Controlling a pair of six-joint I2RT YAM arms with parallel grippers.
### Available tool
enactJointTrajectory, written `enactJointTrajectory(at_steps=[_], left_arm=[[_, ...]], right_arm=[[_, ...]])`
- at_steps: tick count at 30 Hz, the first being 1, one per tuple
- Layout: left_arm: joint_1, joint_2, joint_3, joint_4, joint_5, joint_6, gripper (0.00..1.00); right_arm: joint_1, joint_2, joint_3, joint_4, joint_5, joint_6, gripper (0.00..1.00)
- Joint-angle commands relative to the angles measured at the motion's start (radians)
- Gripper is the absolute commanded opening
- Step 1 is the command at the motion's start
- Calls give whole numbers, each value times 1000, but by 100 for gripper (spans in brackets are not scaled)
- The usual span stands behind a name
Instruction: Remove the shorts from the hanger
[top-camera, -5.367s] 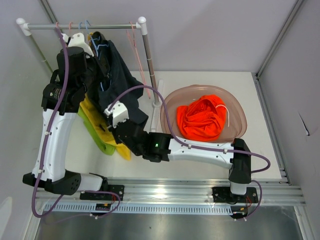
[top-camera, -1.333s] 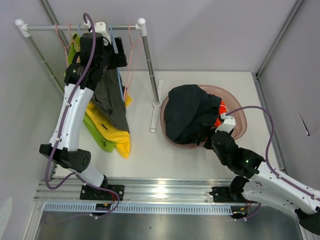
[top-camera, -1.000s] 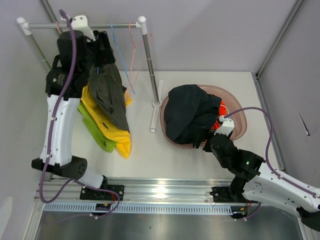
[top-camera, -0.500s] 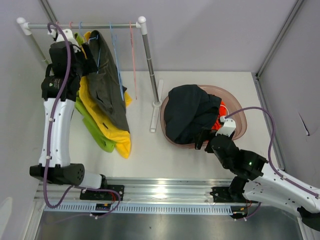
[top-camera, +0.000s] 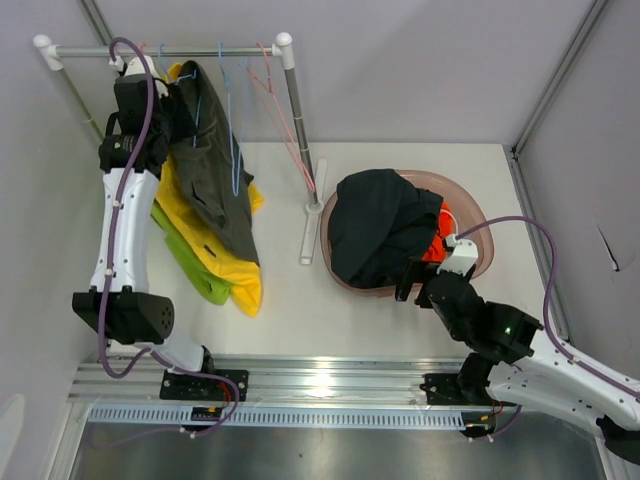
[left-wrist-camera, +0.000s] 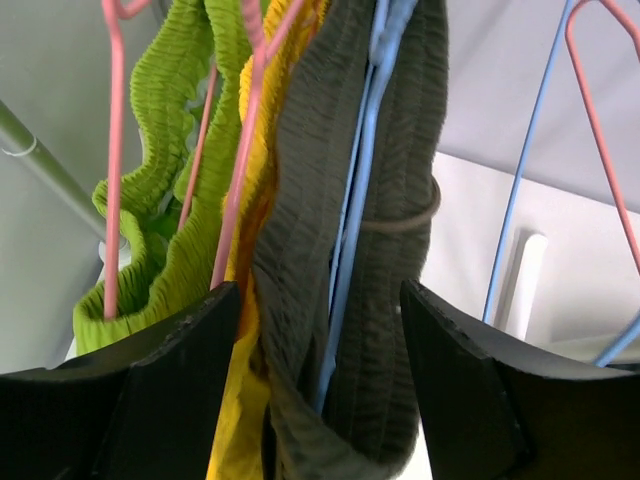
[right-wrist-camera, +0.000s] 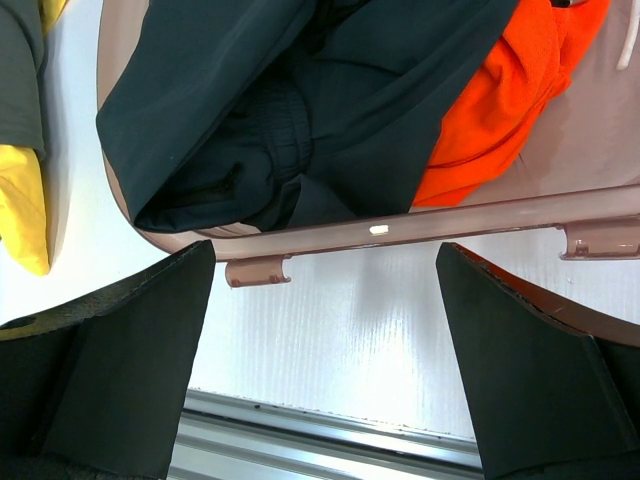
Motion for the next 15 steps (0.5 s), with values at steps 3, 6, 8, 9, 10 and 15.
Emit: enactJointTrajectory(at_steps=[3,6,8,9,10,15], left_arm=[[18,89,126,14,15,-14,64],[16,132,184,3,14,-19,57],[16,157,224,-15,22,-23,55],[18,175,238,-20,25,-27,55],[18,182,250,-23,27,-28,52],[18,196,256,-25,25,-33,20]], right_arm=[[6,10,10,18,36,14,99],[6,19,4,26,36,9,99],[6,22,2,26,38,9,99],[6,22,2,28,41,9,99],[7,22,1,32,43,8,99],[6,22,-10,38,41,11,99]])
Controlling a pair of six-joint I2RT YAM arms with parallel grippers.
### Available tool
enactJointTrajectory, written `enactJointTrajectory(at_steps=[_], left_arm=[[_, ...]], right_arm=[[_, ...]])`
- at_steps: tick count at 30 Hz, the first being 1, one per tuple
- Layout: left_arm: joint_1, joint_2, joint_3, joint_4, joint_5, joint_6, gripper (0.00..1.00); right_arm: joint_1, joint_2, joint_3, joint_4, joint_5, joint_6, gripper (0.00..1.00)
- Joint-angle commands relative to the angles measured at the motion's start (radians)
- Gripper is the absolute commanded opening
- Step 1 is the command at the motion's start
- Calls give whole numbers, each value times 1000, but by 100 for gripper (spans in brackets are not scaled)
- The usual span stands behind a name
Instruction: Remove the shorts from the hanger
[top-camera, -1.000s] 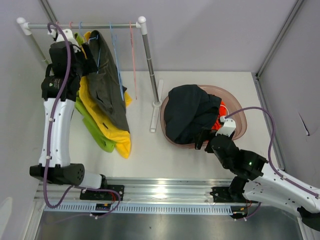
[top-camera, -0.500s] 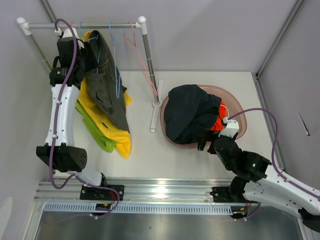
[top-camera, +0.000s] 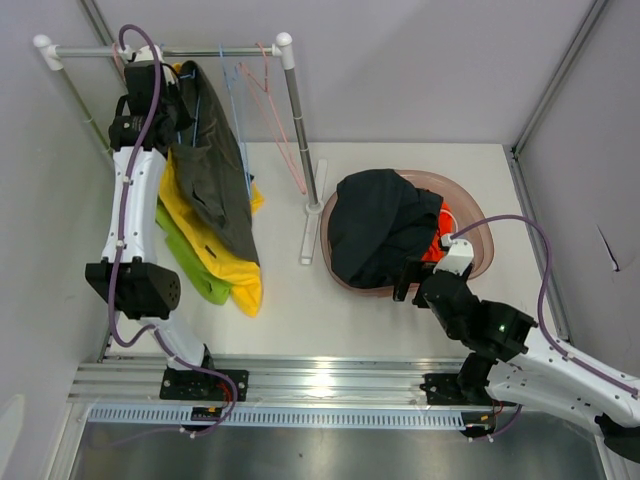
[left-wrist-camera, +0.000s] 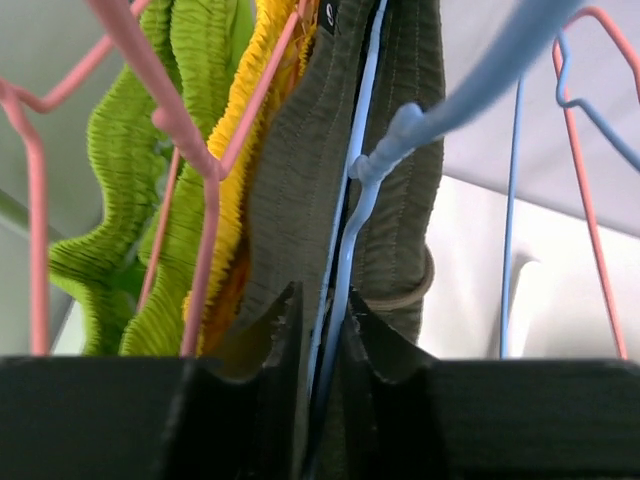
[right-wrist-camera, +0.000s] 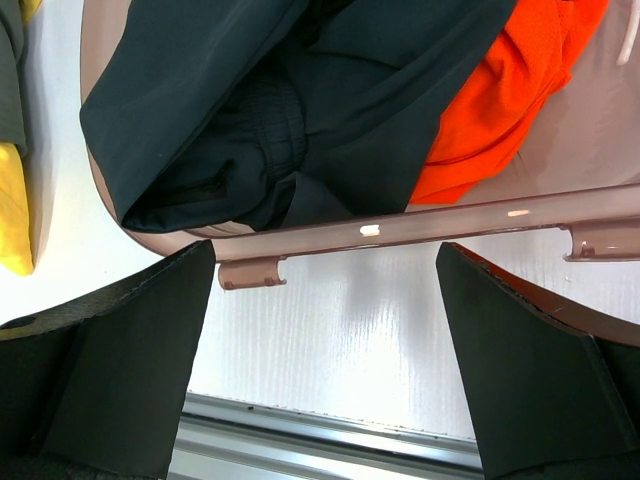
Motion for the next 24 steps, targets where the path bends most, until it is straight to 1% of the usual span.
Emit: enactJointTrajectory(at_steps=[1,2,3,8,10,11,12,13,14,15,16,17,18,19,20,21,22,23,24], left_arm=[[8,1,54,0,9,-8,16],[8,1,54,-1,7,-8,4],[8,1,56,-4,4,-11,0],[5,-31,80,-7,20,-14,0],[3,-48,94,-19,33,-14,0],[3,-56,128,-27,38,-12,0],[-2,-72,142,-35,43,-12,0],[-5,-80,157,-44,44,-11,0],[-9,-86,203,-64,44,-9,0],[-14,-103,217,-75,47,-11,0],[-14,-114,238,-81,50,-14,0],[-14,-122,249,-98,59,-17,0],[-32,-129,270,-107,62,-21,0],[-49,-148,277,-116,64,-24,0],[-55,-161,274,-124,61,-27,0],[-69,-177,243,-125,61,-32,0],[-75,-213,228,-125,59,-34,0],[-84,-230,212,-116,55,-40,0],[-87,-247,161,-113,55,-43,0]], right_arm=[[5,-3,-6,27,37,13,99],[4,-3,-5,26,37,16,99],[5,-5,-6,26,37,16,99],[5,-14,6,32,39,2,99],[5,-9,32,62,31,-42,100],[5,-3,44,81,19,-67,99],[4,3,58,108,-22,-135,99],[5,9,93,178,-59,-179,99],[5,30,113,214,-97,-220,99],[8,46,137,248,-177,-257,99],[11,67,198,306,-217,-327,99],[16,95,239,329,-257,-357,99],[31,163,281,346,-324,-386,99],[46,204,329,371,-349,-439,99],[68,248,428,377,-363,-464,99],[121,338,479,383,-352,-487,99],[149,386,530,397,-340,-510,99],[178,435,629,403,-325,-553,99],[227,531,677,411,-317,-570,99]])
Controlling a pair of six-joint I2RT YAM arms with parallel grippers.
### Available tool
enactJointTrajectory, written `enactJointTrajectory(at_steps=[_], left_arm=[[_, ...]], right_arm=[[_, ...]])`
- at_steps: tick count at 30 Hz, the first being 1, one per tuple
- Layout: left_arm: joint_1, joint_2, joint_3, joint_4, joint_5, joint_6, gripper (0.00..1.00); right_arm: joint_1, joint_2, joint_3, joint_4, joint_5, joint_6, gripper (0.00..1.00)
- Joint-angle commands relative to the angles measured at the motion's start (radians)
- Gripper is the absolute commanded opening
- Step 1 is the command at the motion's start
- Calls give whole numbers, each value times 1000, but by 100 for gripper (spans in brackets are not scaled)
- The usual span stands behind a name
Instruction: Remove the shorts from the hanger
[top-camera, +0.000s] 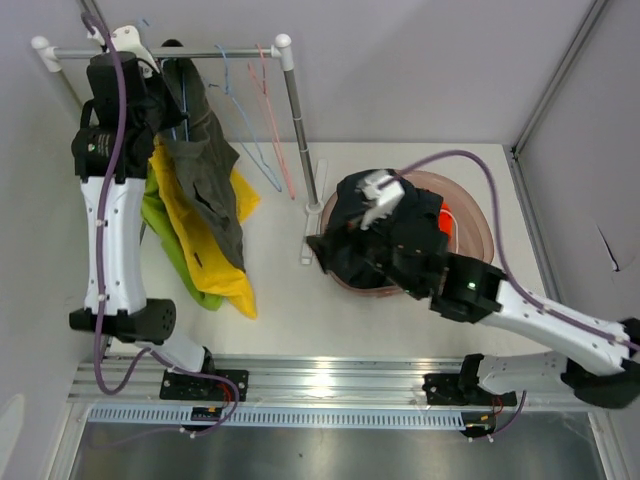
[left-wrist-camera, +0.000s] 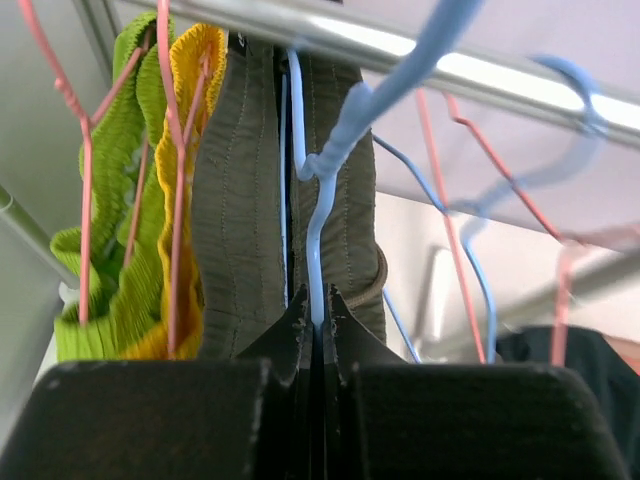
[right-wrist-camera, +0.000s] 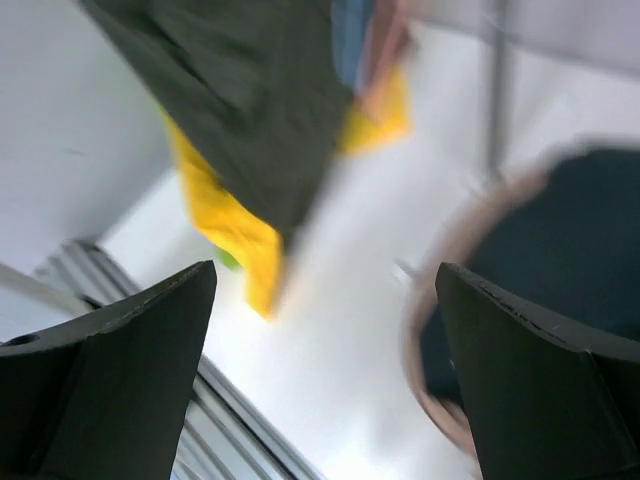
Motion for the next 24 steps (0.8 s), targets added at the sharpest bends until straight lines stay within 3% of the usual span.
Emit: enactJointTrajectory(at_steps=[1,6,12,19,24], left_arm=[[-23,-132,-46,80,16,-32,0],[-27,-232,-143,93,38,-65,0],[-29,-296,-210,88,52,-76,0],[-27,-347,-245,73,87,-79,0],[-26,-373,-256,64,90,-75,0]], right_arm=[[114,206,204,121,-42,-167,99],[209,517,498,171,-25,-212,99],[251,769,811,147,-16,-199,99],[256,932,919,181,63,-199,99],[257,960,888,184,113,-176,63]])
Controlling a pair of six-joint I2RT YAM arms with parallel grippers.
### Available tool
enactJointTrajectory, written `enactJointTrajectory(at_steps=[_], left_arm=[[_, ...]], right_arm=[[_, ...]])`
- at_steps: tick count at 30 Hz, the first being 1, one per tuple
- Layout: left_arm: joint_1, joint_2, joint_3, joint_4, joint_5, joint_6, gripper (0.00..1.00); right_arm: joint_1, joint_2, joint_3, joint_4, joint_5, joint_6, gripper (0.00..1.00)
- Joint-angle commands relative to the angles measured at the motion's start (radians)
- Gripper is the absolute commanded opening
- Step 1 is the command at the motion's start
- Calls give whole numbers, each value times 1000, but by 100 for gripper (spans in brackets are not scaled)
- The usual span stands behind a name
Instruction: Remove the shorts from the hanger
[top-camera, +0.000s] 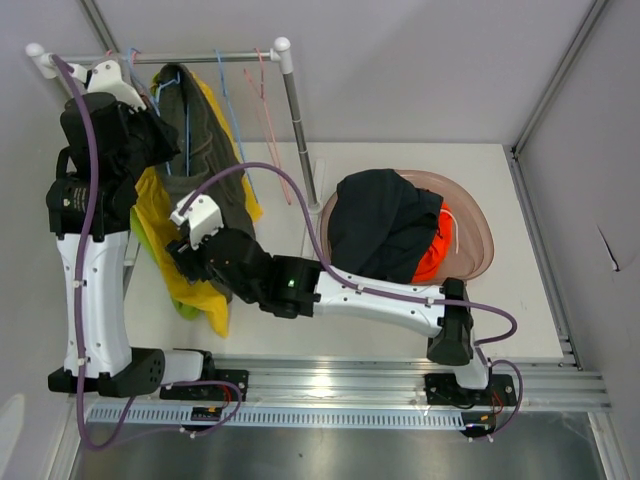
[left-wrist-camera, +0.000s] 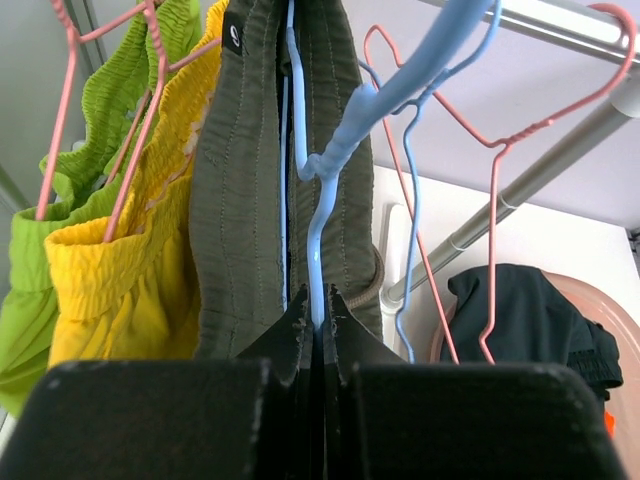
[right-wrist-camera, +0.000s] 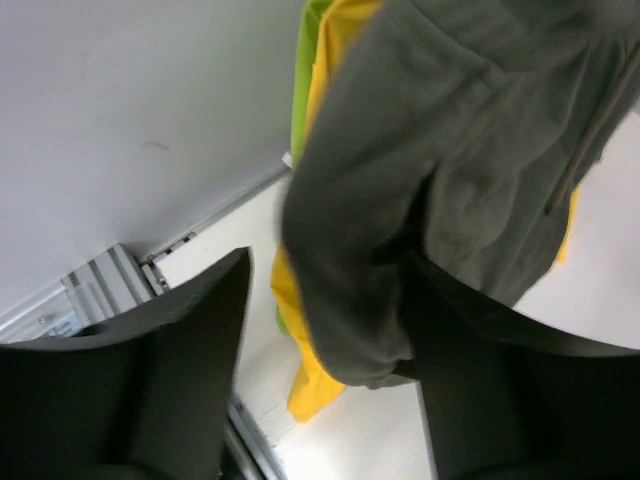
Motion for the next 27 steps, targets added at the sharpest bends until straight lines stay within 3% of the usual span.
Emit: enactJointTrajectory(at_steps=[1,2,3,4,14,19,27], left_arm=[[-1,-53,18,73,21,-19,0],[-1,-57,17,76,22,-16,0],[-1,-60,12,83,21,-14,0],[0,-61,9,89,16,-5,0],[14,-23,46,112,-70,29,0],[16,17,107,106,-116,46,0],[20,75,188,72,-131,41,0]], right_arm=[[6,-2,11,45,66,33,51],[8,-22,-31,51,69,42,33],[19,-34,-54,53,71,50,21],[25,-48,-104,53,95,65,0],[269,-271,-420,21,382,141,0],[359,-304,-467,-41,459,241,0],[381,-231,-436,-67,466,303,0]])
